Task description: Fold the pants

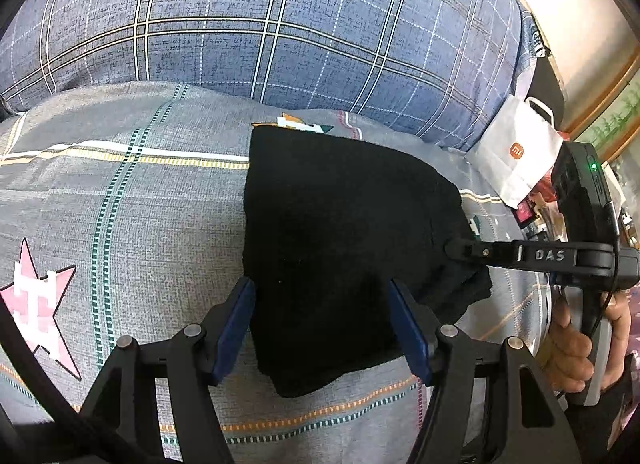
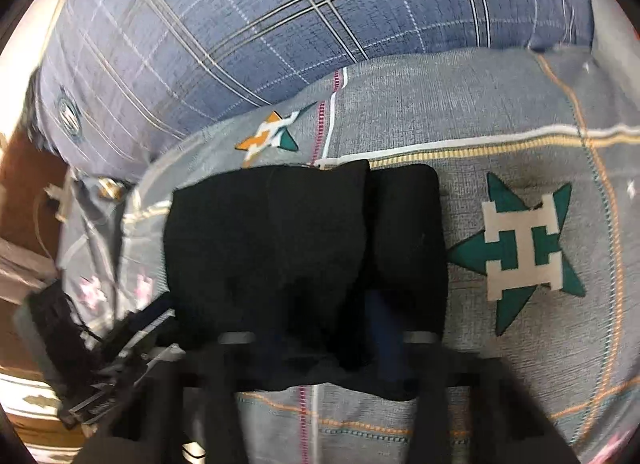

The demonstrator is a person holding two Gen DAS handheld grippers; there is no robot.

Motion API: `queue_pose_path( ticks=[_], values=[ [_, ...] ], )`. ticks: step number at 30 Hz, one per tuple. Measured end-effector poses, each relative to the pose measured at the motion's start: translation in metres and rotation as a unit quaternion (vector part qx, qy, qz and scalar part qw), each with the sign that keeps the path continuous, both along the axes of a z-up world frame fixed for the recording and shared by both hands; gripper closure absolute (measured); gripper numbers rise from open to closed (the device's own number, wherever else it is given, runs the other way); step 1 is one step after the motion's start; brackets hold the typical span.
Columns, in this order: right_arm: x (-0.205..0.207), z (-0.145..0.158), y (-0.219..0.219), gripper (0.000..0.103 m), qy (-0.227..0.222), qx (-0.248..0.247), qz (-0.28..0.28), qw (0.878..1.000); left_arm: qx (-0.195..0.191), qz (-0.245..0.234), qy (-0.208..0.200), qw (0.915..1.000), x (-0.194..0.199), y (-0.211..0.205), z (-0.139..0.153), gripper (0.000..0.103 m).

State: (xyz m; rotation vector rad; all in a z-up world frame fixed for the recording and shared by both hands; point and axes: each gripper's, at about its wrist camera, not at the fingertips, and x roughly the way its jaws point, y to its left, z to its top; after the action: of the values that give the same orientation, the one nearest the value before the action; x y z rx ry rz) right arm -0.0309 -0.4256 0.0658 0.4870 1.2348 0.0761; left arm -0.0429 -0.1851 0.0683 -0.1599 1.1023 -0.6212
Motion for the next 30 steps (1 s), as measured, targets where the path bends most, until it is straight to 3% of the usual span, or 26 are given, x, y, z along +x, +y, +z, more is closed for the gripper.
queue_pose_path(
  ticks=[2,6,9,11,14,17,18,19,20,21,22,24,26,30],
  values=[
    [0.001,-0.002,0.001,0.095,0.003,-0.02,0.004,1.0,0.001,0.002,0.0,1.0,-0.001,0.0,0.001,0.035],
    [-0.012,0.03,-0.006,0.096,-0.044,-0.026,-0.003,0.999,-0.023,-0.014,-0.002,0.9996,-0.007,-0.001,0.012,0.035],
    [-0.019,0.033,-0.013,0.096,-0.048,-0.047,-0.016,0.998,0.01,-0.02,-0.004,0.9997,-0.007,-0.01,0.005,0.035],
    [-0.012,0.004,-0.013,0.095,0.002,-0.031,-0.015,0.999,0.059,-0.021,0.01,0.998,-0.004,-0.019,-0.012,0.035],
    [-0.011,0.007,-0.017,0.092,-0.004,-0.016,-0.025,1.0,0.025,-0.008,0.044,0.9987,0.002,-0.009,-0.02,0.035],
    [-0.021,0.029,-0.036,0.092,-0.062,0.027,-0.066,0.996,-0.015,0.003,0.05,0.9986,0.007,0.001,-0.009,0.035],
    [-0.026,0.037,-0.044,0.089,-0.088,0.038,-0.082,0.992,-0.024,0.009,0.036,0.999,0.008,0.005,-0.002,0.035],
    [-0.03,0.043,-0.053,0.073,-0.113,0.048,-0.104,0.987,-0.029,0.01,0.031,0.999,0.008,0.007,0.001,0.035],
    [-0.035,0.047,-0.059,0.033,-0.126,0.052,-0.122,0.983,-0.037,0.011,0.03,0.9988,0.009,0.009,0.003,0.035],
    [-0.036,0.048,-0.062,0.015,-0.13,0.054,-0.133,0.981,-0.045,0.013,0.036,0.9983,0.01,0.011,0.002,0.035],
    [-0.038,0.048,-0.066,0.006,-0.135,0.054,-0.142,0.979,-0.051,0.016,0.044,0.9976,0.012,0.013,0.0,0.035],
    [-0.036,0.045,-0.066,0.006,-0.13,0.049,-0.139,0.98,-0.062,0.021,0.067,0.9956,0.016,0.017,-0.009,0.035],
    [-0.029,0.033,-0.062,0.007,-0.096,0.046,-0.131,0.986,-0.07,0.028,0.087,0.9933,0.019,0.018,-0.016,0.035],
    [-0.02,0.002,-0.057,0.016,-0.031,0.086,-0.119,0.989,-0.098,0.038,0.113,0.988,0.024,0.022,-0.021,0.035]
  ],
)
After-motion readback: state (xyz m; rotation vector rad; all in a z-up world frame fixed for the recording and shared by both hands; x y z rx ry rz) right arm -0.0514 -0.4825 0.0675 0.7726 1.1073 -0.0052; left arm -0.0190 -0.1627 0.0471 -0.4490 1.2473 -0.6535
